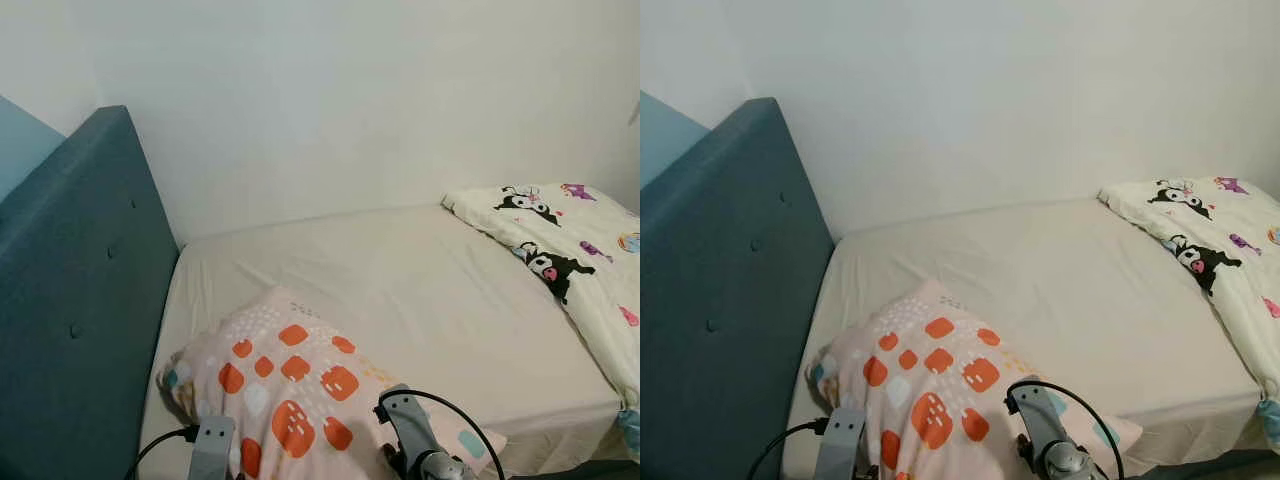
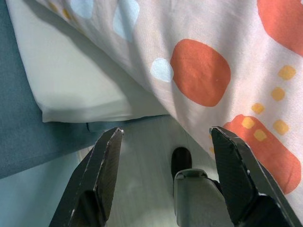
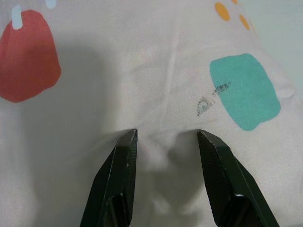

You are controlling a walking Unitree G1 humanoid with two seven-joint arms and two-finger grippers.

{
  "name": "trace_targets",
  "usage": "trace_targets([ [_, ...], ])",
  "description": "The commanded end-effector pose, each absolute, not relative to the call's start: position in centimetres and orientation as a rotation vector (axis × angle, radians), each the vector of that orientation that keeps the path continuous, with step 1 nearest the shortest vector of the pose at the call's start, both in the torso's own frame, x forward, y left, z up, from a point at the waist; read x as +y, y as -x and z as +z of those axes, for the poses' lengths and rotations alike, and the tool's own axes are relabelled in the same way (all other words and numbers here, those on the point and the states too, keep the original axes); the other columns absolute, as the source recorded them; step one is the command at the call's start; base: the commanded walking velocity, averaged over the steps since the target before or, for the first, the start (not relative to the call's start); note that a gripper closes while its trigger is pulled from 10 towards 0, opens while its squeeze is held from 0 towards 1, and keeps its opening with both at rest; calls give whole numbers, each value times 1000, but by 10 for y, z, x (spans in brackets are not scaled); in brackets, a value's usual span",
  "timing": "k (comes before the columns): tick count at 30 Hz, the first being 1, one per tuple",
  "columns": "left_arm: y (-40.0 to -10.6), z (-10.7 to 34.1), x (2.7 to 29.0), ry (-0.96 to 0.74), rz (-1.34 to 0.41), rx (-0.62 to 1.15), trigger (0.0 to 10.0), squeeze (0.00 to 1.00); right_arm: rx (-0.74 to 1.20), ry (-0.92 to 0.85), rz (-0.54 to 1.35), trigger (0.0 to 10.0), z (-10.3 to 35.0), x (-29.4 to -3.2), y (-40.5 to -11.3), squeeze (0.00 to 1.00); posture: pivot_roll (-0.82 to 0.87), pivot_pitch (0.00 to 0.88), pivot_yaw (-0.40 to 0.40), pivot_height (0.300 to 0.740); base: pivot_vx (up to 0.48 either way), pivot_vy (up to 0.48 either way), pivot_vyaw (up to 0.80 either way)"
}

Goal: Clean up the room

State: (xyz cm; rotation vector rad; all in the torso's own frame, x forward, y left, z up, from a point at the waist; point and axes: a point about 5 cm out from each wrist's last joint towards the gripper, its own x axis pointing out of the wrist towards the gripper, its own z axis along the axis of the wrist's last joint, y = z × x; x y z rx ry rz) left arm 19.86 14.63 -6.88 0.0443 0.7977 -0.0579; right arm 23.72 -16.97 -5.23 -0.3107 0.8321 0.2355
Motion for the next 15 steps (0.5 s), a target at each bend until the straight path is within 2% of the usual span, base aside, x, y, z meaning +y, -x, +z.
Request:
trace_targets([
  [1, -195, -71, 149, -51, -54, 814, 10000, 0, 844, 315, 246, 10000, -54, -168, -236, 0, -103, 0, 9, 740, 0, 0, 0],
  [15, -195, -71, 153, -63, -57, 815, 10000, 0, 840, 315, 256, 10000, -55, -163, -235, 0, -94, 0, 14, 740, 0, 0, 0],
])
